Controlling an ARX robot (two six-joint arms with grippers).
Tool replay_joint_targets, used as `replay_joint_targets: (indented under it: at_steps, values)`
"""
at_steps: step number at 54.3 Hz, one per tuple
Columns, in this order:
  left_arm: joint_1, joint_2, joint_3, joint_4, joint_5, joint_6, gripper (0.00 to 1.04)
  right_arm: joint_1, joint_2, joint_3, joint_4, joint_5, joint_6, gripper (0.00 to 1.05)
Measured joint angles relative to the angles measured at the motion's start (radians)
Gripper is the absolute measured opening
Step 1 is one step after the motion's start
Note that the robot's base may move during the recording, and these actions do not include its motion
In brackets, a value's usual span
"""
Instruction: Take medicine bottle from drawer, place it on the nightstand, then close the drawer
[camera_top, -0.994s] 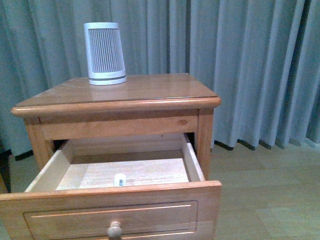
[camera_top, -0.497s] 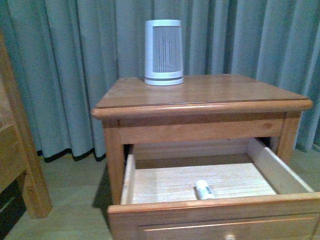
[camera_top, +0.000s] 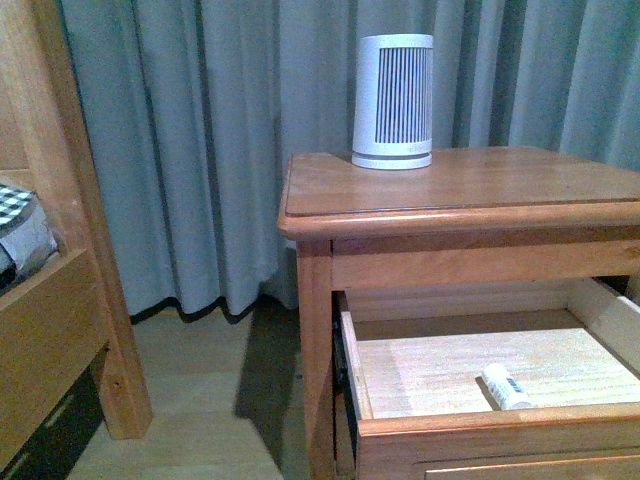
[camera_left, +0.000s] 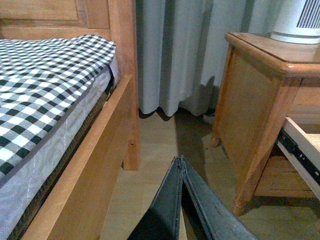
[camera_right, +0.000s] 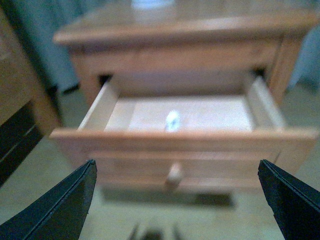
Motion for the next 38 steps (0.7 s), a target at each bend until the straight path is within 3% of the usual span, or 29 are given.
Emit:
replay_joint_targets:
  at_steps: [4, 11, 13, 21, 30, 38]
  values:
    - [0.0, 0.0, 0.0, 0.0, 0.0, 0.0, 0.03, 0.0, 0.162, 0.109, 0.042, -0.035, 0.049, 0.98]
    - [0.0, 0.0, 0.0, 0.0, 0.0, 0.0, 0.24, 0.026, 0.389, 0.335, 0.124, -0.024, 0.058, 0.98]
    - [0.0, 0.0, 0.0, 0.0, 0.0, 0.0, 0.36, 0.047, 0.488, 0.428, 0.142, 0.0, 0.047, 0.98]
    - [0.0, 0.0, 0.0, 0.0, 0.0, 0.0, 0.64, 0.101, 0.742, 0.624, 0.146, 0.085, -0.024, 0.98]
    - [0.0, 0.0, 0.0, 0.0, 0.0, 0.0, 0.97, 0.12, 1.028, 0.736, 0.101, 0.171, -0.077, 0.98]
    - [0.0, 0.0, 0.0, 0.0, 0.0, 0.001, 0.98, 0.113, 1.27, 0.789, 0.11, 0.211, -0.072, 0.98]
